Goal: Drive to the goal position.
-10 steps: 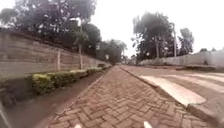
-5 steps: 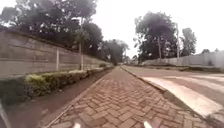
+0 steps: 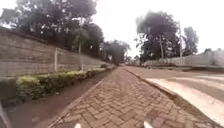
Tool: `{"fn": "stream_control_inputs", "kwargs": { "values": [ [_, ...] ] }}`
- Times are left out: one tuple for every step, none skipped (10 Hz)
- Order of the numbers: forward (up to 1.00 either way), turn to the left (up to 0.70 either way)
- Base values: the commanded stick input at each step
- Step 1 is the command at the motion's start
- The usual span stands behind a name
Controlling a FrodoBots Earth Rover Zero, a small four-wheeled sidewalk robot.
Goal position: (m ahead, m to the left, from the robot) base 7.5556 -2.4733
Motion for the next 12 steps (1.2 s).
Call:
{"fn": "stream_control_inputs", "kwargs": {
  "values": [
    [0.7, 0.14],
    [0.7, -0.32],
    [0.7, -0.34],
    [0.7, -0.32],
    [0.7, -0.34],
    [0.7, 0.02],
    [0.7, 0.01],
    [0.7, 0.04],
    [0.7, 0.06],
    [0.7, 0.07],
    [0.7, 0.03],
    [0.7, 0.04]
  ]
}}
